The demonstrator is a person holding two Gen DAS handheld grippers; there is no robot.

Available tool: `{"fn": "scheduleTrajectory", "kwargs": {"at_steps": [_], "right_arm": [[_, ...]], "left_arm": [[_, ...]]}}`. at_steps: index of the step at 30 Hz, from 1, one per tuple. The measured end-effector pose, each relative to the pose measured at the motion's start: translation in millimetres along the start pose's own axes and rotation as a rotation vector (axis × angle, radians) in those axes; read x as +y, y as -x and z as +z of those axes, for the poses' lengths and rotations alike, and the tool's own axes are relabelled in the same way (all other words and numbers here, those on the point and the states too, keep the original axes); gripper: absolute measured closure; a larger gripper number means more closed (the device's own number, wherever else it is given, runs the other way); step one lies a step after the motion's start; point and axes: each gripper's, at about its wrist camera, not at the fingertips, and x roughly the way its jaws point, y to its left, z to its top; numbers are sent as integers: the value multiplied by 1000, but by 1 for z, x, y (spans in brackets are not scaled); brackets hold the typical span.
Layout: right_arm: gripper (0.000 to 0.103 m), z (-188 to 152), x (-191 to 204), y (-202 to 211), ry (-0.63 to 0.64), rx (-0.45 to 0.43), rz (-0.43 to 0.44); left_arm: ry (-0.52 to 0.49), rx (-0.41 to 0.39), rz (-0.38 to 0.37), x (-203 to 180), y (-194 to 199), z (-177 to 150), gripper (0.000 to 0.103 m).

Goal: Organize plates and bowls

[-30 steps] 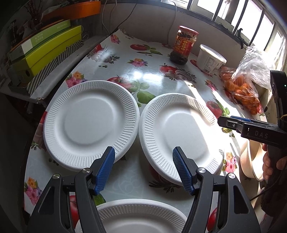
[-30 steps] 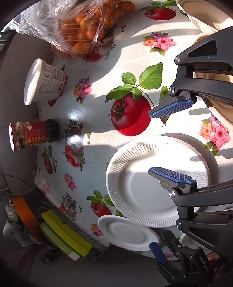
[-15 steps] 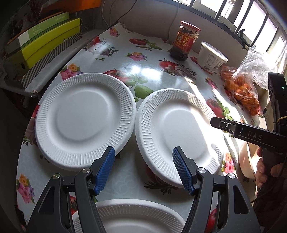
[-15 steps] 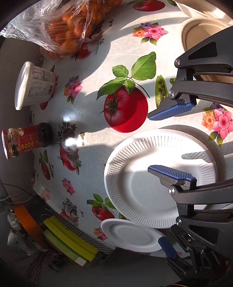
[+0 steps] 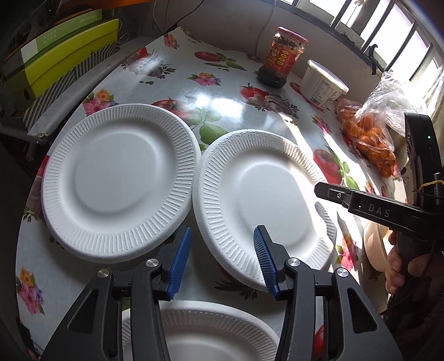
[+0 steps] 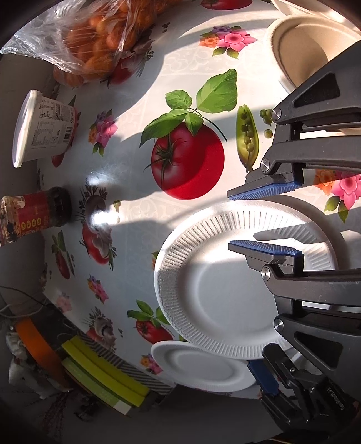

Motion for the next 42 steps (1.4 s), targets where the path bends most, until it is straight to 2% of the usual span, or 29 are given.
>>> {"fn": "scheduleTrajectory", "kwargs": {"at_steps": [11, 28, 42], "right_arm": [[84, -3, -2, 3, -4, -7, -4], [85, -12, 1, 13, -20, -32, 23], [85, -29, 7, 35, -15, -77, 45]], "left_arm": [[0, -2, 13, 1, 1, -1, 67], [17, -20, 18, 6, 9, -1, 68], [-1, -72, 26, 6, 29, -9, 68]]}}
